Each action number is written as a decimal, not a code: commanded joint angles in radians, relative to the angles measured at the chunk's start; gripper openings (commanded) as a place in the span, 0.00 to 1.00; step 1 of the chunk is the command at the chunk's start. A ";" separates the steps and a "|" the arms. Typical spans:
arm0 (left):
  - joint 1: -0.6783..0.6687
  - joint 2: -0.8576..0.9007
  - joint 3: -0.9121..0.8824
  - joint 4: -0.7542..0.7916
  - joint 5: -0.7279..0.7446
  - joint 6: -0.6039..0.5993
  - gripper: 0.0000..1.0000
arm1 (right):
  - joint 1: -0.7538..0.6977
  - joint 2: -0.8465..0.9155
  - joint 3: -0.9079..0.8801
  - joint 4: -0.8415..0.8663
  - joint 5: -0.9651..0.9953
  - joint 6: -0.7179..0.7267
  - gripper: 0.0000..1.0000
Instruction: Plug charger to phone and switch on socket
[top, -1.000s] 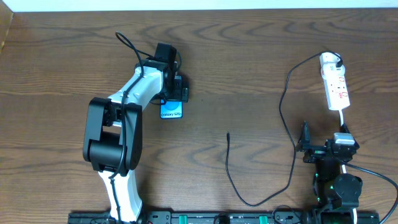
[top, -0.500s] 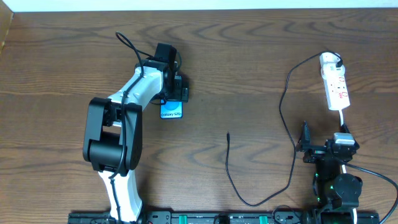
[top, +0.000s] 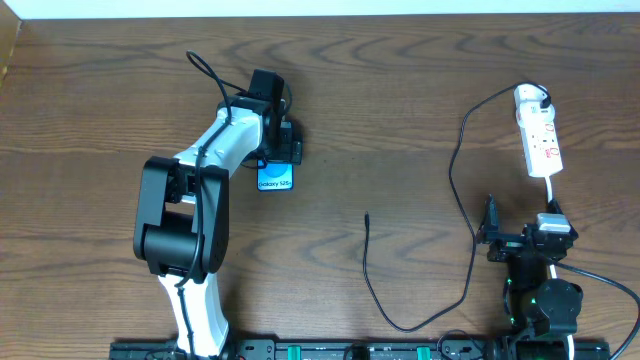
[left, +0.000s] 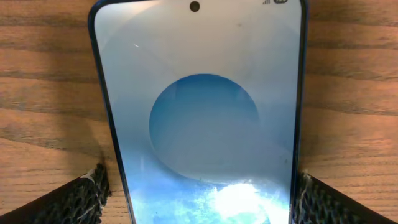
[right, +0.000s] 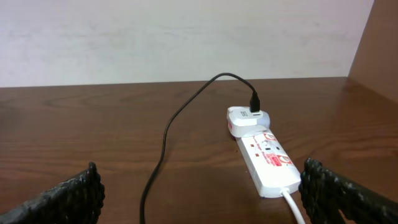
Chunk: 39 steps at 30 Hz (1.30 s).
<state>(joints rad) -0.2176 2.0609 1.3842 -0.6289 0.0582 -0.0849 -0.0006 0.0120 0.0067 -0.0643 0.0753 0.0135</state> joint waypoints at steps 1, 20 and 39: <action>0.002 0.038 -0.042 -0.014 0.039 -0.002 0.93 | 0.009 -0.007 -0.001 -0.004 0.001 -0.011 0.99; 0.002 0.038 -0.043 -0.013 0.039 -0.002 0.93 | 0.009 -0.007 -0.001 -0.004 0.001 -0.011 0.99; 0.002 0.038 -0.043 -0.019 0.009 -0.002 0.94 | 0.009 -0.007 -0.001 -0.003 0.001 -0.011 0.99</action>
<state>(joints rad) -0.2180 2.0609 1.3830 -0.6285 0.0502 -0.0841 -0.0006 0.0120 0.0067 -0.0643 0.0753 0.0135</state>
